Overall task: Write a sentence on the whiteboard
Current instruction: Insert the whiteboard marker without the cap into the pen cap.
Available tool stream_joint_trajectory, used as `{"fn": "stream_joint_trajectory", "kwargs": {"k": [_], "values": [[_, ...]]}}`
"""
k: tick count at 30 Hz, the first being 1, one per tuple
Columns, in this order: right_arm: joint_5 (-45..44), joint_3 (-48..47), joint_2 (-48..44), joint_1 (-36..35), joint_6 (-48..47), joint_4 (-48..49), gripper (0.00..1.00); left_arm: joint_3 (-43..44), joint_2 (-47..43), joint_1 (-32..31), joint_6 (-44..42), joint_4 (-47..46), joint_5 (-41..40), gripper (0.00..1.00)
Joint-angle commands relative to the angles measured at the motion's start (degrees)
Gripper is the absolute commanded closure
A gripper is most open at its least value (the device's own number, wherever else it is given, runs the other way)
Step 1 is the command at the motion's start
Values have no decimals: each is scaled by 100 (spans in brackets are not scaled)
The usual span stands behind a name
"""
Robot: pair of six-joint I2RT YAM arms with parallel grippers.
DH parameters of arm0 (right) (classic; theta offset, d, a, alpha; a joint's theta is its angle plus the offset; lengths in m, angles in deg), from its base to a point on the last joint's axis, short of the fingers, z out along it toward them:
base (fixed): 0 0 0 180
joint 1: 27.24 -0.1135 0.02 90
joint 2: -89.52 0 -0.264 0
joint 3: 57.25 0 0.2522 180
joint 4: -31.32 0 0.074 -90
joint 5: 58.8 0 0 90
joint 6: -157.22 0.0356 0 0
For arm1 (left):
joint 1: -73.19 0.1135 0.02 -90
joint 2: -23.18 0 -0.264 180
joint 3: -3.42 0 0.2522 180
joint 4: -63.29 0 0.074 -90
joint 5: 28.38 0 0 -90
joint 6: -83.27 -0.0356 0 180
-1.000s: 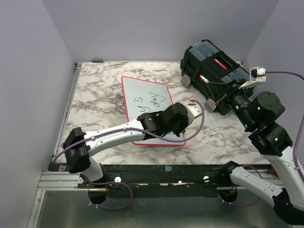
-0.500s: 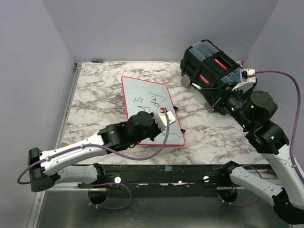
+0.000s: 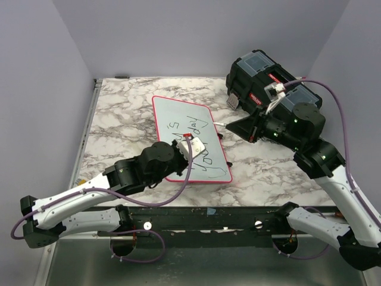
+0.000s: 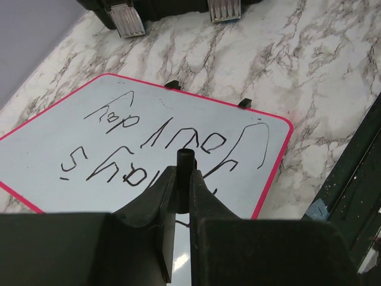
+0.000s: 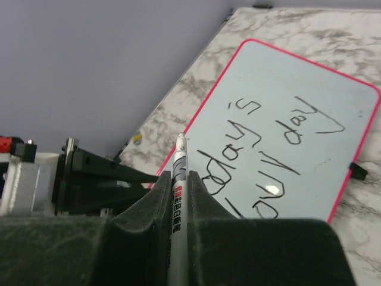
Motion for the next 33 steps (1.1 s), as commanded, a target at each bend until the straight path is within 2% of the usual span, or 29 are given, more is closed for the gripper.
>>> {"fn": "stream_joint_trajectory", "kwargs": {"k": [1, 13, 19, 33], "values": [[1537, 27, 365, -25, -131, 287, 99, 157, -511, -13, -142, 461, -241, 100], [2506, 120, 756, -42, 20, 596, 99, -520, -1323, -10, -806, 230, -405, 100], [2452, 120, 959, -179, 21, 594, 99, -864, -1602, 11, -780, -169, -292, 100], [2273, 67, 1387, -503, -149, 498, 99, -1042, -1689, 96, -704, -307, 205, 100]]}}
